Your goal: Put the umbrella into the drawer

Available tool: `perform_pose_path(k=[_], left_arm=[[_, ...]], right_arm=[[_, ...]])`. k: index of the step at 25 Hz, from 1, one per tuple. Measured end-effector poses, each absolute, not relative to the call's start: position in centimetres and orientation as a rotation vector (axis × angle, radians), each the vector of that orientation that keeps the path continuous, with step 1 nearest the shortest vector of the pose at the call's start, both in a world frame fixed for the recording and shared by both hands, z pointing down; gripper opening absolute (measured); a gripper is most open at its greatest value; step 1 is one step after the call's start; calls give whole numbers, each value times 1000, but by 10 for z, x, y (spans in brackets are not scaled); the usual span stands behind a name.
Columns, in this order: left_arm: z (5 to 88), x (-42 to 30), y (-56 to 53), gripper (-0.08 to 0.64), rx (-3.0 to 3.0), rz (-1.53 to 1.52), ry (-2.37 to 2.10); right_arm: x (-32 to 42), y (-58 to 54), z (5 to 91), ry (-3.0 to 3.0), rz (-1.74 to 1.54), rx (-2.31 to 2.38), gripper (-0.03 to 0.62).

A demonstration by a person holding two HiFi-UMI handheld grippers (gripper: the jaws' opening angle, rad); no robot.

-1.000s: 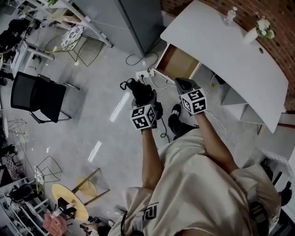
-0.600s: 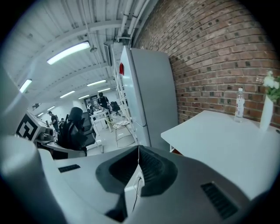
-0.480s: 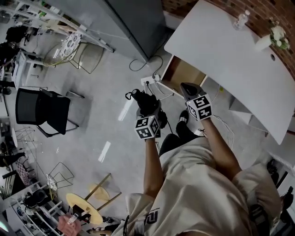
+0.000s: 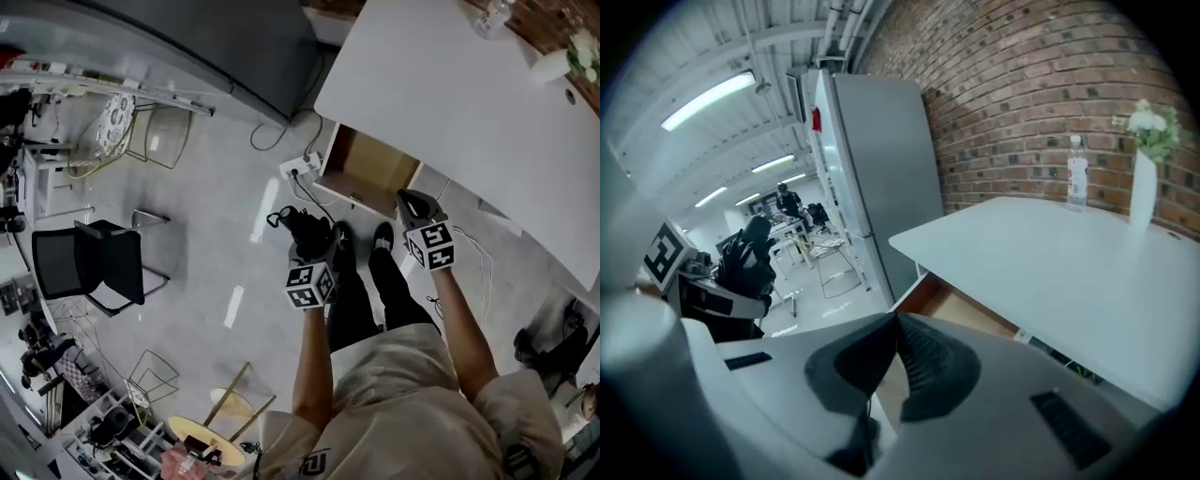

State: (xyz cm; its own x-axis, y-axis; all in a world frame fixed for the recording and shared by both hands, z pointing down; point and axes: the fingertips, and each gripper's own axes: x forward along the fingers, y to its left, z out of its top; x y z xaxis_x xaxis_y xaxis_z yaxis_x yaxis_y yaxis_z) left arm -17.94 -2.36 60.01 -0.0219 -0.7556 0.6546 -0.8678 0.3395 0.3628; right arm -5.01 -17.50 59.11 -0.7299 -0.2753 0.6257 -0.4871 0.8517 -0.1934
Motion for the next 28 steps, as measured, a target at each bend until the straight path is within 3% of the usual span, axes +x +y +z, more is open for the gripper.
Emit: perform_pose_path(k=[6,28], left_arm=[[647,-171,-64,265,1539,224,-1661],[720,-149,-200,265,1600,-136,-1687]], right_arm=[[-52,-197,628,-2397,515,683,67],[-1,-192,694,-2279,551,812,67]])
